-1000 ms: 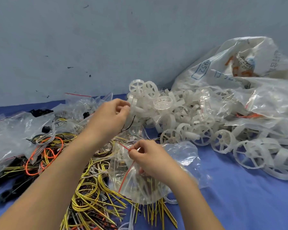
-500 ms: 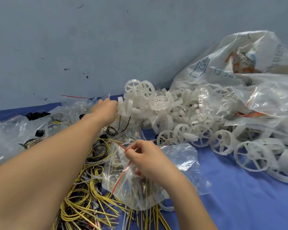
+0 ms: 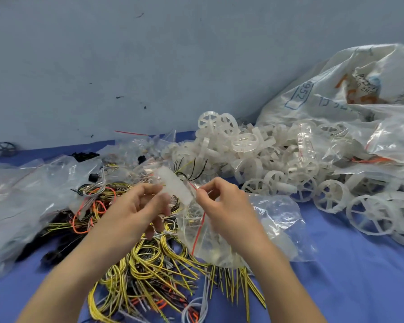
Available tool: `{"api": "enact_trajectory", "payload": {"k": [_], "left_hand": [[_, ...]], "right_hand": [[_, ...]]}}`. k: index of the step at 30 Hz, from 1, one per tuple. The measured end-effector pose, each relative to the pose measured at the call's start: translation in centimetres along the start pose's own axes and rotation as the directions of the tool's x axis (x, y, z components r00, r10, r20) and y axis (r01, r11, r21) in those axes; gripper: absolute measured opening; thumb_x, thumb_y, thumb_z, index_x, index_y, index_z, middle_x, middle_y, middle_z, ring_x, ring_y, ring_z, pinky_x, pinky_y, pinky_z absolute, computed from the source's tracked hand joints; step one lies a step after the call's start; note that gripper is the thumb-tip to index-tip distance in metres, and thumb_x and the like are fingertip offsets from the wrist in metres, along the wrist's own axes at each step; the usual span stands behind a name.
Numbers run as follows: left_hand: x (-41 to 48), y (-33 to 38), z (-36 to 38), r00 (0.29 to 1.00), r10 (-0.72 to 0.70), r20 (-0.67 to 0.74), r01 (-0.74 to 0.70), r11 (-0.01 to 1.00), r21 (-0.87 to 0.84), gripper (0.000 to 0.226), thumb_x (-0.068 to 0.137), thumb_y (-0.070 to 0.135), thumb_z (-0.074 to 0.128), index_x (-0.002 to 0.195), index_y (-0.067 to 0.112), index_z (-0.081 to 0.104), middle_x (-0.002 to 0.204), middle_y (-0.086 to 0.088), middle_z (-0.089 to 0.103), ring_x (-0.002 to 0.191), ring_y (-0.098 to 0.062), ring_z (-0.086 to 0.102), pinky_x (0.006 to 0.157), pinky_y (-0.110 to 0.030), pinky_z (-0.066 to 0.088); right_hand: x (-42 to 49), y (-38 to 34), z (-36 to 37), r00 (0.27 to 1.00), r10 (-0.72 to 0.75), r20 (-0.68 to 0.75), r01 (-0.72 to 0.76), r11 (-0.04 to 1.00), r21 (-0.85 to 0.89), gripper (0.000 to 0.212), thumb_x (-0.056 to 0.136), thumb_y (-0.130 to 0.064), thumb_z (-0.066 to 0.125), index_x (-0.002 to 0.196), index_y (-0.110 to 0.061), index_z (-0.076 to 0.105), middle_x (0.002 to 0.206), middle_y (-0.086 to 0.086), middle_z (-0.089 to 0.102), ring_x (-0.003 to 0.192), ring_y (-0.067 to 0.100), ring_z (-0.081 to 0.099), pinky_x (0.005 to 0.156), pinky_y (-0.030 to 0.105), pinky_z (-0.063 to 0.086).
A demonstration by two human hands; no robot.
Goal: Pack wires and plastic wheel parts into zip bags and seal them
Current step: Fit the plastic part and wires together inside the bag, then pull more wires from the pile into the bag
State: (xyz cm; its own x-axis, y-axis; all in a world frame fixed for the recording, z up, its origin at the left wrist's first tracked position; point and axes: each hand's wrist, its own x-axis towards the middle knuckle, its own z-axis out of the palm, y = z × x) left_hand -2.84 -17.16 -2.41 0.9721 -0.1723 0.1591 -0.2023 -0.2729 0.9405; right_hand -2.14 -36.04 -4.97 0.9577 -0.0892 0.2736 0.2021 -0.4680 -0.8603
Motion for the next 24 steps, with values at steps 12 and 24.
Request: {"api": "enact_trajectory", "payload": {"k": [12,24], "left_hand": [[-0.5,-2.0,0.6,0.952,-0.161,0.259,0.204,0.967,-0.150,0.022,0.097,0.018,0.056,0.117,0.019,0.065,0.089,-0.004,0.071,0.061,-0.015,0.058,0.051,-0.024,0.049],[1.1,-0.7,3.4,0.927,-0.203,0.315,0.218,0.976,-0.013,0.023,0.096,0.012,0.046,0.075,0.009,0.056,0.047,0.000,0.044,0.038,-0.009,0.037,0.036,-0.016,0.025]], "right_hand": [[-1.1,-1.5,0.2,0.992,-0.096,-0.079,0.096,0.995,-0.005,0.017,0.092,-0.038,0.061,0.080,-0.028,0.063,0.067,-0.010,0.061,0.060,0.003,0.055,0.053,0.018,0.040],[-3.2,-3.6,0.2,0.961,-0.278,0.009,0.265,0.904,-0.335,0.012,0.091,-0.042,0.057,0.089,-0.031,0.062,0.072,-0.015,0.056,0.071,0.007,0.051,0.063,0.028,0.042]]}}
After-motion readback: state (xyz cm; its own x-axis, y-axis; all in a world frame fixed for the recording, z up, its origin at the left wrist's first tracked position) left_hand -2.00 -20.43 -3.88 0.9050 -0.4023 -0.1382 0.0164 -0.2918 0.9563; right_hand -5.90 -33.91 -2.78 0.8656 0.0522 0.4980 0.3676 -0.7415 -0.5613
